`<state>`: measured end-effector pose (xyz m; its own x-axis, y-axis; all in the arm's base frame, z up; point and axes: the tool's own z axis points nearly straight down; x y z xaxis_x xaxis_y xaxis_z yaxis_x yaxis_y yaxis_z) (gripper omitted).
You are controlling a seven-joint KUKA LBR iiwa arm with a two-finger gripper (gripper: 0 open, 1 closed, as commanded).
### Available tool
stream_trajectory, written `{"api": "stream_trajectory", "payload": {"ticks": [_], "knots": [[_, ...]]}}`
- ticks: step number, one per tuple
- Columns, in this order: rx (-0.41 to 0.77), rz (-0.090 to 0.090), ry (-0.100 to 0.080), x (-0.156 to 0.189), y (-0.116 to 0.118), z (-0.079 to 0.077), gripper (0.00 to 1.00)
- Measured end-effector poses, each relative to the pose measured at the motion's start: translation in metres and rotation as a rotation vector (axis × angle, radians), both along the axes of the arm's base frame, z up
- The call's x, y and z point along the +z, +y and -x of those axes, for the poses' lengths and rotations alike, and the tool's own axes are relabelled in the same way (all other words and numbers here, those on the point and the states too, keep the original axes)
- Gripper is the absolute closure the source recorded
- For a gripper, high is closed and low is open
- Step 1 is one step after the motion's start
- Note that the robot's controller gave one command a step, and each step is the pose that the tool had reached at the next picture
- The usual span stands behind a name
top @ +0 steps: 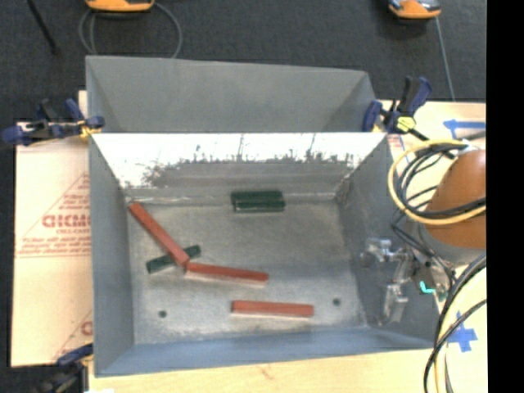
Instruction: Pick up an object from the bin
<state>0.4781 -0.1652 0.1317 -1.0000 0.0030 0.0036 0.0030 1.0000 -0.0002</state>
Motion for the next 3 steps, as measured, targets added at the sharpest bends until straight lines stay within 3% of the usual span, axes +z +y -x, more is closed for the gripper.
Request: {"api": "stream_trajectory", "payload": {"ticks": [1, 2, 3], "knots": [[-0.105, -0.002, -0.01, 0.028, 0.07, -0.006, 0.0], [-0.14, 0.0, -0.012, -0.063, 0.118, 0.001, 0.0], [-0.137, 0.002, -0.008, -0.061, 0.115, 0.002, 1.0]]}}
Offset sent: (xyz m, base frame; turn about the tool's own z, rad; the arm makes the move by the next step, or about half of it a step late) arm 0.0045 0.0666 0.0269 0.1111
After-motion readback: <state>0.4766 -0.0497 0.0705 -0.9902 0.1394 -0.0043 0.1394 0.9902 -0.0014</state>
